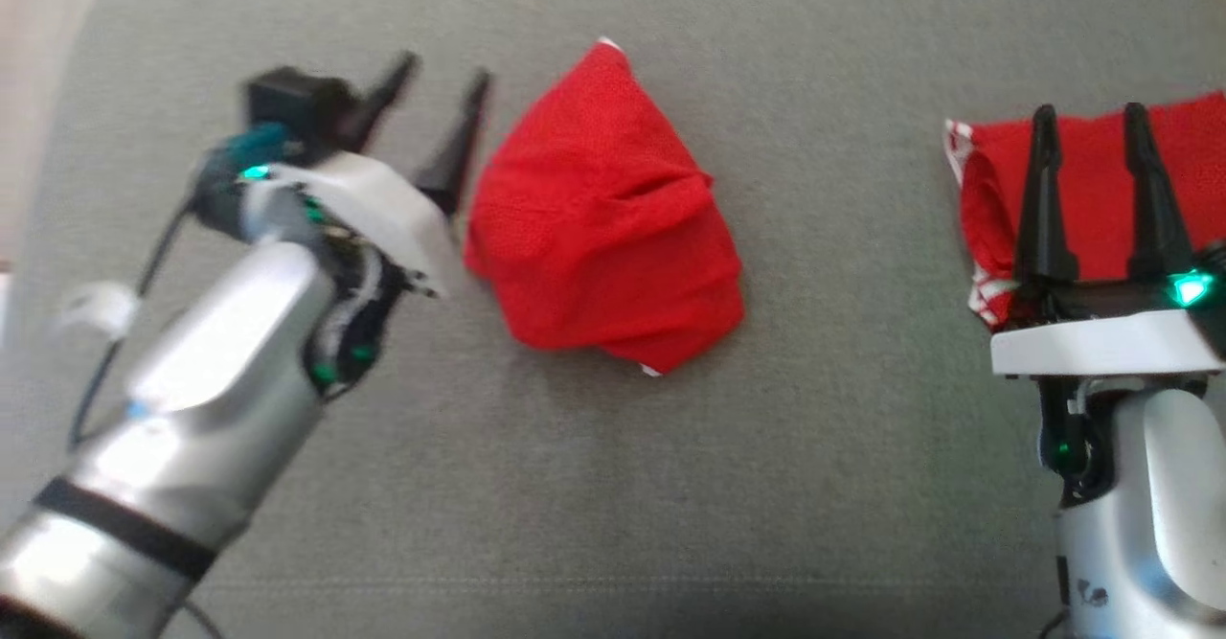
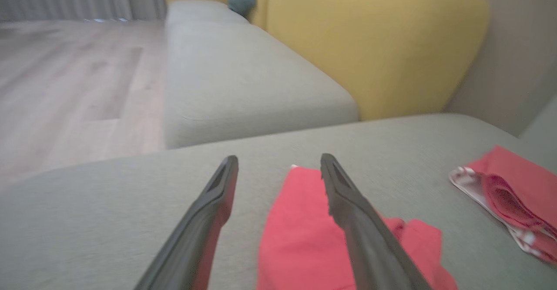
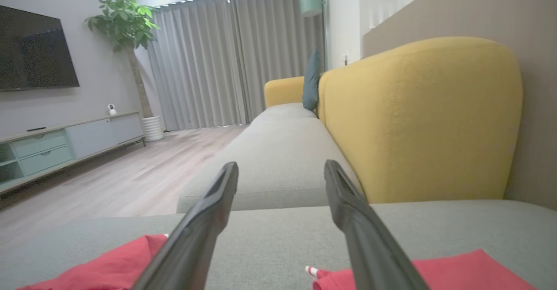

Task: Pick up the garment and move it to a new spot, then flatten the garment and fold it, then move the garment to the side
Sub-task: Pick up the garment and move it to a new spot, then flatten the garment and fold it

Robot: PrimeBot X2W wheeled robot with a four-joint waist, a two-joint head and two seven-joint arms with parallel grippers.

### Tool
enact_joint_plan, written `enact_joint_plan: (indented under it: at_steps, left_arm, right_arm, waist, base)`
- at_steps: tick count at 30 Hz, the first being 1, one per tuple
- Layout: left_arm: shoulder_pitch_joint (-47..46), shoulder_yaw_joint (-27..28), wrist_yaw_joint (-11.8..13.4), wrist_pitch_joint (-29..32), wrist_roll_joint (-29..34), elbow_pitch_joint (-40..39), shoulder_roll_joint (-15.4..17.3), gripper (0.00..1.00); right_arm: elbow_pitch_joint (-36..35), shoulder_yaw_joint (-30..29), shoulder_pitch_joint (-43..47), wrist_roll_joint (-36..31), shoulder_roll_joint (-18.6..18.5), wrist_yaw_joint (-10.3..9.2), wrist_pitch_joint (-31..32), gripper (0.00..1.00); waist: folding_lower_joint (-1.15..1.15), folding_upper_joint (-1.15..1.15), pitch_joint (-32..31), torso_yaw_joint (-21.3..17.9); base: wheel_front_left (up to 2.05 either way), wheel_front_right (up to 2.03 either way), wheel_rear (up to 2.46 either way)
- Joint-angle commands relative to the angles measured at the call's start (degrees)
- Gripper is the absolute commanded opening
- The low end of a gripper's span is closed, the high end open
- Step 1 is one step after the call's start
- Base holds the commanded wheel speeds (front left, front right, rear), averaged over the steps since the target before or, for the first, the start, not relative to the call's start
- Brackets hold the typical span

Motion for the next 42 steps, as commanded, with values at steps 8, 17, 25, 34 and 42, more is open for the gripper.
enact_joint_plan:
  at_steps: [8, 17, 25, 34, 42]
  left_arm:
    - [10.1, 9.5, 6.8, -4.2, 0.2, -10.8, 7.8, 1.0]
    - [28.3, 20.4, 12.3, -4.4, 12.7, -23.2, 1.7, 1.0]
    - [38.7, 27.7, 8.6, -4.4, 23.9, -24.1, -5.9, 1.0]
    - [40.0, 34.0, 2.8, -4.4, 29.1, -22.5, -10.1, 1.0]
    - [39.7, 35.1, -1.0, -4.4, 31.8, -19.6, -13.3, 1.0]
  right_arm:
    - [-1.3, 1.5, 2.0, 0.0, -0.1, 0.37, 0.9, 1.0]
    - [1.9, 3.9, 6.8, 2.6, -0.1, 0.37, -1.5, 1.0]
    - [4.3, 6.2, 9.3, 4.7, -0.1, 0.37, -3.3, 1.0]
    - [5.5, 7.4, 9.0, 4.4, -0.1, 0.37, -3.7, 1.0]
    - [10.5, 10.4, 5.2, 5.2, -0.1, 0.37, -0.8, 1.0]
  waist:
    - [0.0, 0.0, -6.0, 5.5]
    - [0.0, 0.0, -9.2, 7.0]
    - [0.0, 0.0, -10.5, 6.7]
    - [0.0, 0.0, -9.9, 7.7]
    - [0.0, 0.0, -7.9, 9.9]
  base:
    - [0.0, 0.0, 0.0]
    - [0.0, 0.0, 0.0]
    - [0.0, 0.0, 0.0]
    - [0.0, 0.0, 0.0]
    - [0.0, 0.0, 0.0]
